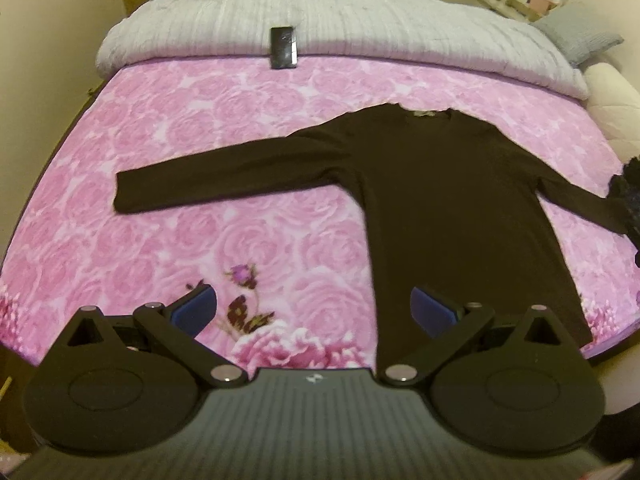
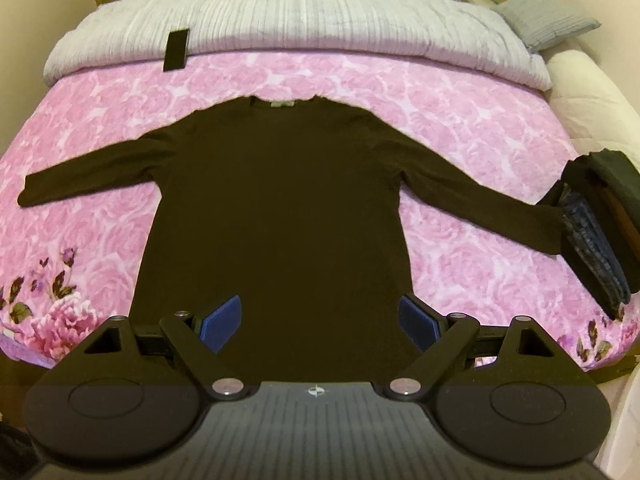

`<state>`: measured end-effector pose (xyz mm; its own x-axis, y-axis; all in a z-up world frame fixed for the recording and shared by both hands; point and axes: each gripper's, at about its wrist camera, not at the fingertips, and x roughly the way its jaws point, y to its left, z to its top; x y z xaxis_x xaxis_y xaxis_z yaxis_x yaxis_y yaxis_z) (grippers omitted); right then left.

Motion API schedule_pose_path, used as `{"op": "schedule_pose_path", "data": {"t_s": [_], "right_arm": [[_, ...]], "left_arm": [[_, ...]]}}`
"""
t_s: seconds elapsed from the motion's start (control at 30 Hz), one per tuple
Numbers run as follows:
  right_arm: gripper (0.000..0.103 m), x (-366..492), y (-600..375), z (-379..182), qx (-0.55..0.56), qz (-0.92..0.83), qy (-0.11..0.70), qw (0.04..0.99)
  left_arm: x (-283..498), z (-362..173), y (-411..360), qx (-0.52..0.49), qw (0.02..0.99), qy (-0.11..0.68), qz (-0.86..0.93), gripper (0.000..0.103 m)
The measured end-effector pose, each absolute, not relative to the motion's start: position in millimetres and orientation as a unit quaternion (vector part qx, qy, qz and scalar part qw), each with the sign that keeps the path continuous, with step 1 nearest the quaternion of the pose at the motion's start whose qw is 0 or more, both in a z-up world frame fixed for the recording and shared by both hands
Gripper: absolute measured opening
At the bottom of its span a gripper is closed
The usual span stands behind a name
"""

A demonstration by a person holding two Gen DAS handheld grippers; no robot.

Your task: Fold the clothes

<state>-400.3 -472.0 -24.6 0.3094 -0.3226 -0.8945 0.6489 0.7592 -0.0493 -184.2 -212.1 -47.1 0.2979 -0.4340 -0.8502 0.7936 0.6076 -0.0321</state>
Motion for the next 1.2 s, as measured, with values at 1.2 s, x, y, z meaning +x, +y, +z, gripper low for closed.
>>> {"op": "schedule_pose_path", "data": {"t_s": [1.2], "right_arm": [[0.084,-192.4,-393.4,-68.5,0.052,-0.139,0.449,0.881]], "left_arm": [[72.8,-100.1,-170.6,0.285,0.795,0.427,-0.322,0.102]]}}
